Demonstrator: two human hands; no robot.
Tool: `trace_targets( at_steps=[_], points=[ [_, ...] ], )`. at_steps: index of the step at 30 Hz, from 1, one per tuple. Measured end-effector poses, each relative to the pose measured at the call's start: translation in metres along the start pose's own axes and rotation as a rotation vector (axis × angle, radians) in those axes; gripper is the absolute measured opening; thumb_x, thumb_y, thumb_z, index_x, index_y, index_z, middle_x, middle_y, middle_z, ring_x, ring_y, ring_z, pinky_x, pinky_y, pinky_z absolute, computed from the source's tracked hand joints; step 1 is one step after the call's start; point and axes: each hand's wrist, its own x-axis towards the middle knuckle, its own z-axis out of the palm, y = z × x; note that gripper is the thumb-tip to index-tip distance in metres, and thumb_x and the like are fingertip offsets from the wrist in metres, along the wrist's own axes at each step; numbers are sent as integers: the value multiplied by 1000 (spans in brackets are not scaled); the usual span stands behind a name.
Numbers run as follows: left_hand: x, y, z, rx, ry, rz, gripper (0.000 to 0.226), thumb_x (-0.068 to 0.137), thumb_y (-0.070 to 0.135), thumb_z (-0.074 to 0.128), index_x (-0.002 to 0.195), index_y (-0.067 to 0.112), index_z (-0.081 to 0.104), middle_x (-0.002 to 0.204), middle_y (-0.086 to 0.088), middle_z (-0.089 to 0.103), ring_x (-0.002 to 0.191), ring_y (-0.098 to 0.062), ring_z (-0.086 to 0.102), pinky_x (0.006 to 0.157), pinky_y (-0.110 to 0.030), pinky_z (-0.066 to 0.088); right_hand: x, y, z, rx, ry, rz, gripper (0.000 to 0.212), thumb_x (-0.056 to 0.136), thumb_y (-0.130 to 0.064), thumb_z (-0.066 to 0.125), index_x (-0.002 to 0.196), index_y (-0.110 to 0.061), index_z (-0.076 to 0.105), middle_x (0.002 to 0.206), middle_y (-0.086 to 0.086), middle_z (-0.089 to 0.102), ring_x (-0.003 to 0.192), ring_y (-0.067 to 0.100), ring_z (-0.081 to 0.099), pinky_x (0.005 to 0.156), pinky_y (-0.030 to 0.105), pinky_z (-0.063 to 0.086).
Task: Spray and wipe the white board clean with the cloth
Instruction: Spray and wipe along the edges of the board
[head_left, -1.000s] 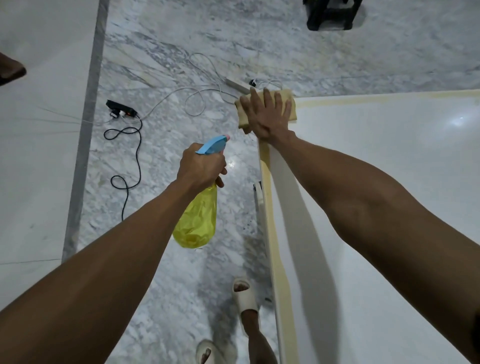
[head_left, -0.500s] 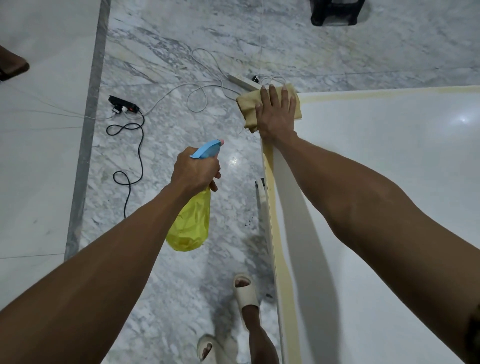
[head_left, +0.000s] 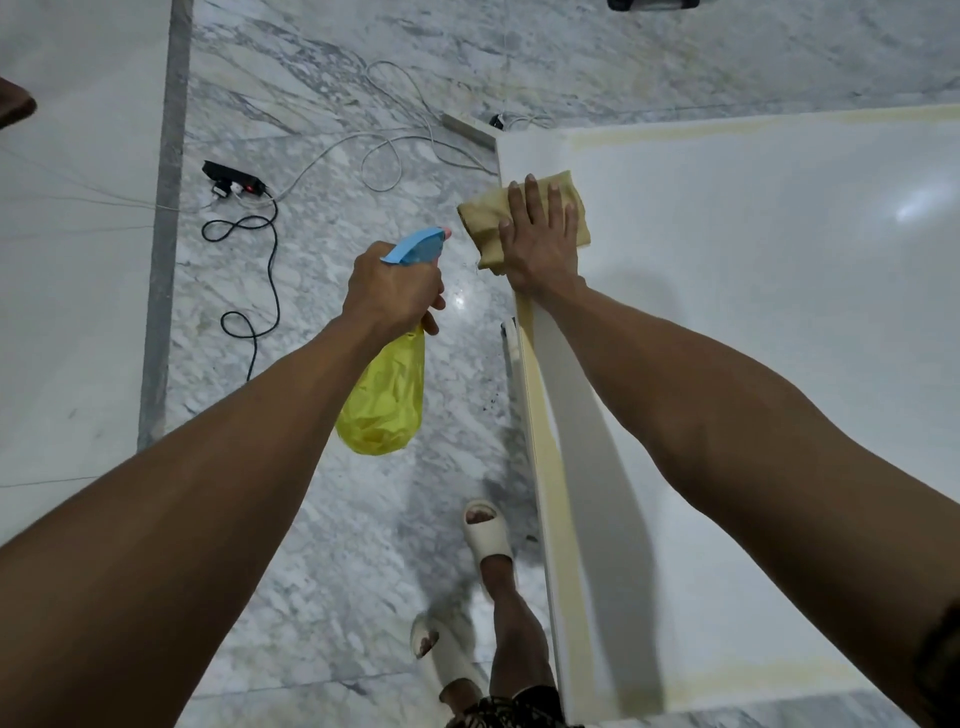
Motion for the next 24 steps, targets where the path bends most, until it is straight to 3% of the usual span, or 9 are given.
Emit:
trace_targets(
  at_steps=[3, 8, 14, 21, 24],
  points=[
    [-24, -7, 3, 18, -13, 1, 67, 65, 20, 54, 128, 9, 73, 72, -8, 73, 78, -42, 78, 77, -61, 65, -39, 3, 2, -32, 17, -23, 54, 107, -36, 17, 158, -18, 11, 166, 5, 8, 153, 31, 2, 123, 45, -1],
    [-74, -25, 7, 47, -37, 33, 67, 65, 20, 54, 127, 5, 72, 61, -2, 71, 76, -42, 78, 75, -60, 65, -106, 4, 4, -35, -23, -11, 54, 108, -35, 20, 158, -17, 12, 166, 5, 9, 153, 33, 4, 122, 46, 0],
    [-143, -56, 11, 52, -80, 78, 61, 70, 18, 54, 127, 15, 74, 72, -7, 72, 80, -43, 78, 75, -60, 65, -200, 4, 5, -69, -82, -14, 62, 105, -39, 27, 158, -13, 7, 166, 8, 3, 152, 35, 0, 122, 47, -2],
    [-217, -99, 30, 66, -101, 34, 38, 77, 13, 57, 107, -4, 74, 73, -11, 74, 69, -39, 76, 74, -60, 65, -292, 8, 10, -55, -97, -4, 60, 106, -36, 26, 158, -15, 5, 166, 7, 2, 152, 35, -1, 121, 47, -2],
    [-248, -114, 37, 70, -120, 35, 51, 71, 21, 55, 114, 0, 75, 69, -6, 73, 73, -39, 78, 76, -60, 65, -330, 11, 16, -44, -80, 7, 56, 107, -36, 21, 158, -16, 8, 166, 6, 5, 152, 35, 2, 121, 48, 0]
  ],
)
